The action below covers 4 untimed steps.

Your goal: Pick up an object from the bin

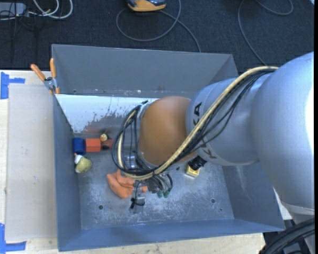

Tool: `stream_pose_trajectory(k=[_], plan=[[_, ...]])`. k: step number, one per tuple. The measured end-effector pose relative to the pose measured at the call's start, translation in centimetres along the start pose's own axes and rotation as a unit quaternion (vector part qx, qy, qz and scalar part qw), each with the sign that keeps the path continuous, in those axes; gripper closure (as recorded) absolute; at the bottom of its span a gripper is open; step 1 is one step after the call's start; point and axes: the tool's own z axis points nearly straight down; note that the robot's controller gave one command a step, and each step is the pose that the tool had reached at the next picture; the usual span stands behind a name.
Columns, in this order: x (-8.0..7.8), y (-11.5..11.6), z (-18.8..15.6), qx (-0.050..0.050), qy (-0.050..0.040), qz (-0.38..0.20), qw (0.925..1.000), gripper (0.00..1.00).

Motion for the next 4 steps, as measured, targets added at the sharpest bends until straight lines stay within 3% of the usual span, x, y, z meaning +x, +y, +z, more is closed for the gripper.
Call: stream_pose_trajectory(k=[1,2,3,4], plan=[[0.9,0.5,1.5,-0.001,-0.0044,-0.092,0.9958,1.0],[0.9,0.4,1.5,-0.001,-0.0044,-0.091,0.9958,1.0],[-0.6,-0.6,-3.6,-0.001,-0.0014,-0.076,0.9971,1.0],[-3.3,-3.9,-9.5,-0.002,-0.0041,-0.053,0.9986,1.0]])
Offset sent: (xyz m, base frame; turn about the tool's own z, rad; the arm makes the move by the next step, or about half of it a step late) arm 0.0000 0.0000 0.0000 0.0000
